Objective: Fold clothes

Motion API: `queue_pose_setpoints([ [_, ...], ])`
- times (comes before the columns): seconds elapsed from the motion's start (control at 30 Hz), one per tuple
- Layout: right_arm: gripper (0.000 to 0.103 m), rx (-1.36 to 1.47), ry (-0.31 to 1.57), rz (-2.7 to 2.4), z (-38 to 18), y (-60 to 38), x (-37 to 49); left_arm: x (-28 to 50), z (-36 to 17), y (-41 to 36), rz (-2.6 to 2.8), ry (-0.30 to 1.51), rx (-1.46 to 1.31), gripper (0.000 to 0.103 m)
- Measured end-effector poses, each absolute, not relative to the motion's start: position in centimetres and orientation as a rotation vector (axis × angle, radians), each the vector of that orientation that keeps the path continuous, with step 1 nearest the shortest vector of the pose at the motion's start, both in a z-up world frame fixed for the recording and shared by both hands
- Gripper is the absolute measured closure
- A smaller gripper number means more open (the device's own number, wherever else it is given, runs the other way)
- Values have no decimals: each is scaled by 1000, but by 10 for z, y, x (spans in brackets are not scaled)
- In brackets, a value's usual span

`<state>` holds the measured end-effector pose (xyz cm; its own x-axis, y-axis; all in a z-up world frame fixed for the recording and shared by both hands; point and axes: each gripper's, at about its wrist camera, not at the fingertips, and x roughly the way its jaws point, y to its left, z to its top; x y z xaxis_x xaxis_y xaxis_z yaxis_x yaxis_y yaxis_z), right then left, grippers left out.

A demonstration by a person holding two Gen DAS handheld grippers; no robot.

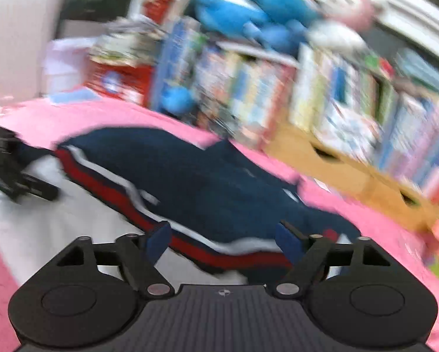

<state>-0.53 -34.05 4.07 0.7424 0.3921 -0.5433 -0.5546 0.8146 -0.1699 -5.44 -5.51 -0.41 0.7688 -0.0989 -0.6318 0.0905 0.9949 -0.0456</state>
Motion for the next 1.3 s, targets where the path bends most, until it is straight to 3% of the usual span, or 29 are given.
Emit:
queue_pose_setpoints([
  [0.03,38,-317,549,534,34,-346,-1,-54,-4,-55,-102,687,-11,0],
  [0.1,62,-397,560,474,19,-344,5,-54,-4,-56,-100,688,-4,0],
  [0.17,64,-475,512,321,8,-343,14,-54,-4,-57,-101,689,2,0],
  [0.37,62,-211,536,270,19,-377,32,-54,-5,-56,-102,689,3,0],
  [0.43,51,-126,538,364,25,-389,21,-54,-5,-56,-104,688,2,0],
  [0.5,14,-36,565,475,28,-403,12,-54,-4,-56,-105,688,2,0],
  [0.57,15,-46,612,506,23,-403,6,-54,-4,-56,-106,688,2,0],
  [0.6,34,-78,634,500,19,-399,3,-53,-4,-56,-105,689,2,0],
  [0.63,71,-139,631,476,14,-396,-1,-54,-4,-57,-106,689,2,0],
  [0.7,77,-273,612,417,4,-388,-8,-54,-4,-57,-112,689,7,0],
  [0.97,58,-197,597,313,2,-431,-6,-55,-1,-59,-120,691,30,0],
  [1.13,35,-102,591,357,12,-455,-22,-75,27,-39,-170,613,2,0],
  [1.3,33,-51,565,407,22,-449,5,-69,54,-17,-219,546,-134,0],
])
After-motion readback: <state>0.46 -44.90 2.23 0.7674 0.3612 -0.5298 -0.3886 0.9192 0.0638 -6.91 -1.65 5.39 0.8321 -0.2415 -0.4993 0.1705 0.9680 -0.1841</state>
